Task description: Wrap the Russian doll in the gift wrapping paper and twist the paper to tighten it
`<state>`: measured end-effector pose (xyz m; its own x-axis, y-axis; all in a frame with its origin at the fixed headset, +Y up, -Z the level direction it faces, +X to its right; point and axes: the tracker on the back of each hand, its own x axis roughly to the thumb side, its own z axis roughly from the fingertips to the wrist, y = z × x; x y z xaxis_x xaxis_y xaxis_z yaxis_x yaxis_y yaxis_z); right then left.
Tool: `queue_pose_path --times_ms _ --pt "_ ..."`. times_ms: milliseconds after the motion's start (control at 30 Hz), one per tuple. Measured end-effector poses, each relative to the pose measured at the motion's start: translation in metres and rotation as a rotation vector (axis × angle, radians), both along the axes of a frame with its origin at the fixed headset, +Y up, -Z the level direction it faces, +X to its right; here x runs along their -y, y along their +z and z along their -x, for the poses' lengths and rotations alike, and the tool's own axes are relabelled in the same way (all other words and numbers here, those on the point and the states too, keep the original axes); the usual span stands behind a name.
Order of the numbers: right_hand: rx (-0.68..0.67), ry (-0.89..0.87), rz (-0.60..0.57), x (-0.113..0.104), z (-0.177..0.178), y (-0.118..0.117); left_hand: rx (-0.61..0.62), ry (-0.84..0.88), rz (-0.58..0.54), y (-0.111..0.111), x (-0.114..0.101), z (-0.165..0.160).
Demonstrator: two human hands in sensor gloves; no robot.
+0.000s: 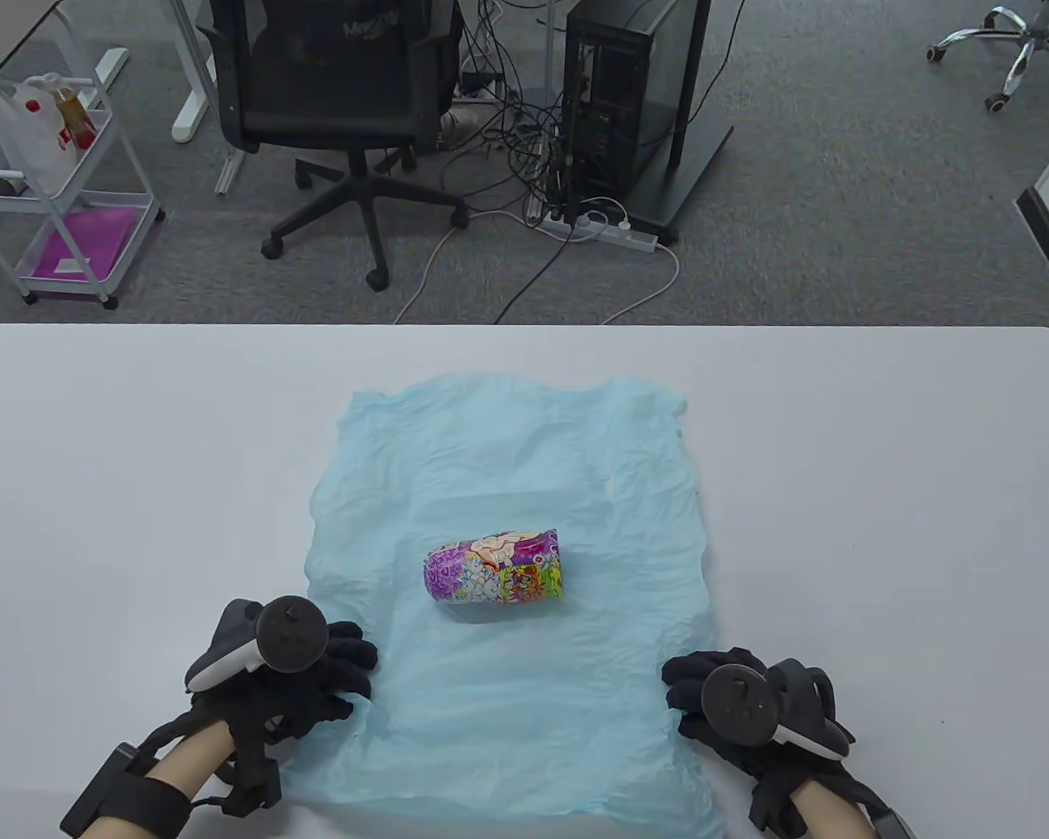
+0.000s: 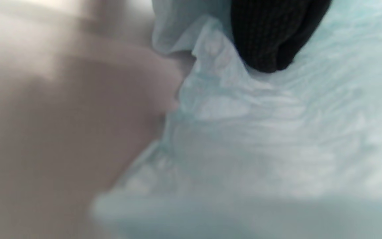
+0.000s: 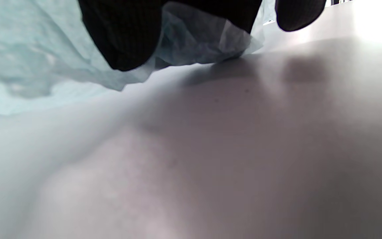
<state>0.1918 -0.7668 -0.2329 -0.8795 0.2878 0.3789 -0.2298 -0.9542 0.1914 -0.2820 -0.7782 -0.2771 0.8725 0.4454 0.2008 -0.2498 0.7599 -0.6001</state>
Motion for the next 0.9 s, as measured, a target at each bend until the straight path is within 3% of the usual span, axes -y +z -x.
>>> queue_pose_path --times_ms 200,367,700,767,900 --pt "-0.008 -0.150 0.047 -0.021 -0.009 -0.003 0.011 0.166 0.038 0.001 -0.013 0.005" --pt "-0.024 -0.275 0.136 -0.038 -0.012 -0.004 0.044 0.203 0.095 0.003 -0.020 0.006" --pt "-0.102 -0.606 0.339 -0.057 -0.019 0.003 0.157 0.382 0.357 0.013 -0.031 0.011" --pt "-0.088 -0.690 0.368 -0.059 -0.019 -0.002 0.150 0.461 0.386 0.010 -0.034 0.012" --pt "0.070 -0.792 0.351 -0.061 -0.018 -0.028 0.040 0.543 0.369 -0.012 -0.038 0.015"
